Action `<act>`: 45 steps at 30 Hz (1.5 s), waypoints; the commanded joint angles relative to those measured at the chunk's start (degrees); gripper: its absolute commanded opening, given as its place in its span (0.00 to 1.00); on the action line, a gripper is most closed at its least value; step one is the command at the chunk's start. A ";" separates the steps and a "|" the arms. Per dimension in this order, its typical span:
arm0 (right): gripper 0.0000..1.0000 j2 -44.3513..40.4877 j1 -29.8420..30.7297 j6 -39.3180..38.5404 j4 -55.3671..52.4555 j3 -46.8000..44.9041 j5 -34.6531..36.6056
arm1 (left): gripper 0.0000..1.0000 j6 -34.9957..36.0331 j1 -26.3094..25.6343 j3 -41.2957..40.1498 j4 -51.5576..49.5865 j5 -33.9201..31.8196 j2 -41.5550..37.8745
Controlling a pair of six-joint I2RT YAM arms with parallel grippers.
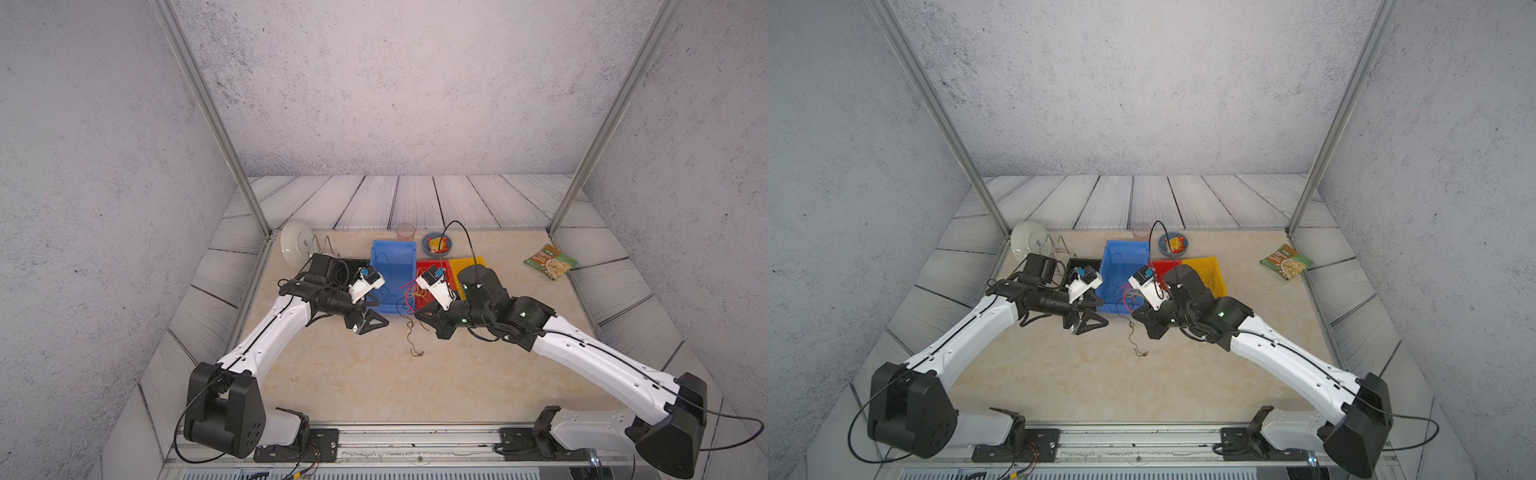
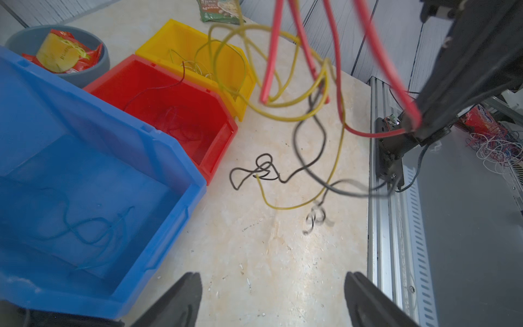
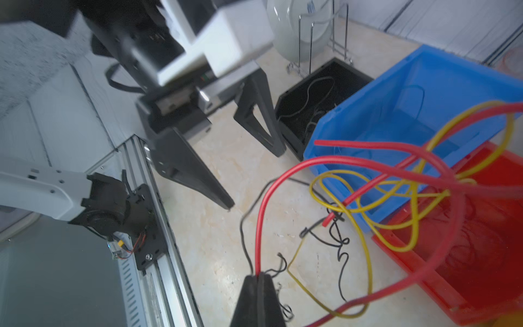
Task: Untangle and sort cables by color
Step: Untie the cable.
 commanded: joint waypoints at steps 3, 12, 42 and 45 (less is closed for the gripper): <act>0.00 -0.69 0.23 0.52 2.61 -1.14 -2.69 | 0.86 6.38 0.44 5.24 -1.20 0.27 0.65; 0.00 -0.62 0.22 1.00 3.01 -0.62 -3.45 | 0.86 11.59 0.52 2.12 -0.44 6.07 2.05; 0.00 -1.62 0.21 8.38 14.39 -2.66 -16.22 | 0.62 0.42 1.53 6.10 11.00 20.88 4.74; 0.00 -1.16 0.27 8.05 13.47 -2.74 -16.52 | 0.60 4.67 1.54 7.54 6.58 22.03 4.47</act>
